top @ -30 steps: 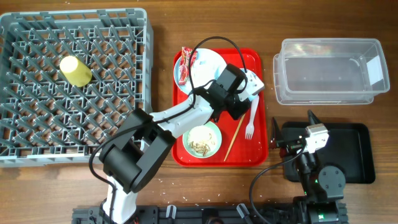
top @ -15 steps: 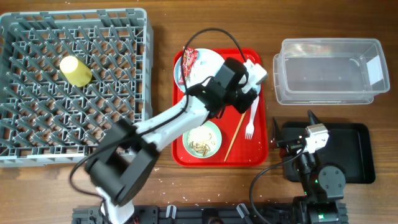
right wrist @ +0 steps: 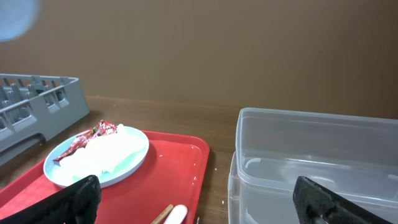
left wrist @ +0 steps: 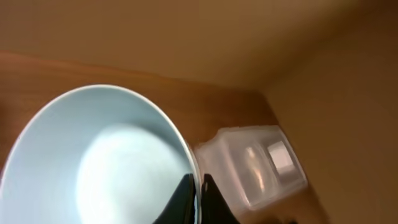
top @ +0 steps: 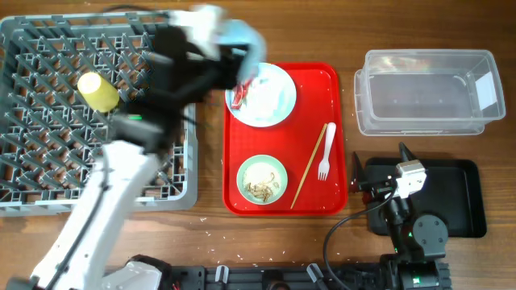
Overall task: Sort waste into correct bins and load items into the dishwasher rack
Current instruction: 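Carry the light-blue bowl with the left gripper into the rack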
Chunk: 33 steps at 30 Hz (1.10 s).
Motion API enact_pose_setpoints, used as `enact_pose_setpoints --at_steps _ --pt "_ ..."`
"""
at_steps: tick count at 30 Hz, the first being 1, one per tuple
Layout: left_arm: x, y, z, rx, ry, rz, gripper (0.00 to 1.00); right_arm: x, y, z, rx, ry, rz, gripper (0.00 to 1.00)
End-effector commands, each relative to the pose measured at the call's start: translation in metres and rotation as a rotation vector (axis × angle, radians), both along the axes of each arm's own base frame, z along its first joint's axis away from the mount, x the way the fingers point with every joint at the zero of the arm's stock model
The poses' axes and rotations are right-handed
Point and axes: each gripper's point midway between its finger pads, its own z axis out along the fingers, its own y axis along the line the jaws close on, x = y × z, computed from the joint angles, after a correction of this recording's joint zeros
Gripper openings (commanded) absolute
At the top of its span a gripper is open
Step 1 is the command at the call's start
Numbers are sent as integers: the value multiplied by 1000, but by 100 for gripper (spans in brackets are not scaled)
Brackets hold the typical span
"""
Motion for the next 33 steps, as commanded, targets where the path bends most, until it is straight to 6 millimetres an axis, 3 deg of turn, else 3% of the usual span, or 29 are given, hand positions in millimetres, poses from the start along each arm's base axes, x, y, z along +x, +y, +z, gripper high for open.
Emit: enact_pose_setpoints --at_steps 1,6,9,13,17,21,25,31,33 --pt "-3 82 -6 -234 223 118 4 0 0 1 -17 -10 1 100" --pt "-15 190 -60 -372 487 361 4 0 0 1 -16 -10 1 100" --pt "-20 227 -72 -452 512 362 4 0 0 1 -16 -10 1 100" --pt "-22 253 -77 -574 499 290 4 0 0 1 -17 -10 1 100" --pt "-21 291 -114 -660 556 343 4 0 0 1 -16 -10 1 100" --pt "-24 317 -144 -738 621 402 4 0 0 1 -17 -10 1 100" --pt "-35 343 -154 -786 631 473 4 0 0 1 -16 -10 1 100" --pt "-49 363 -156 -822 632 534 4 0 0 1 -16 -10 1 100" --pt "-52 370 -157 -827 627 554 10 0 0 1 -17 -10 1 100"
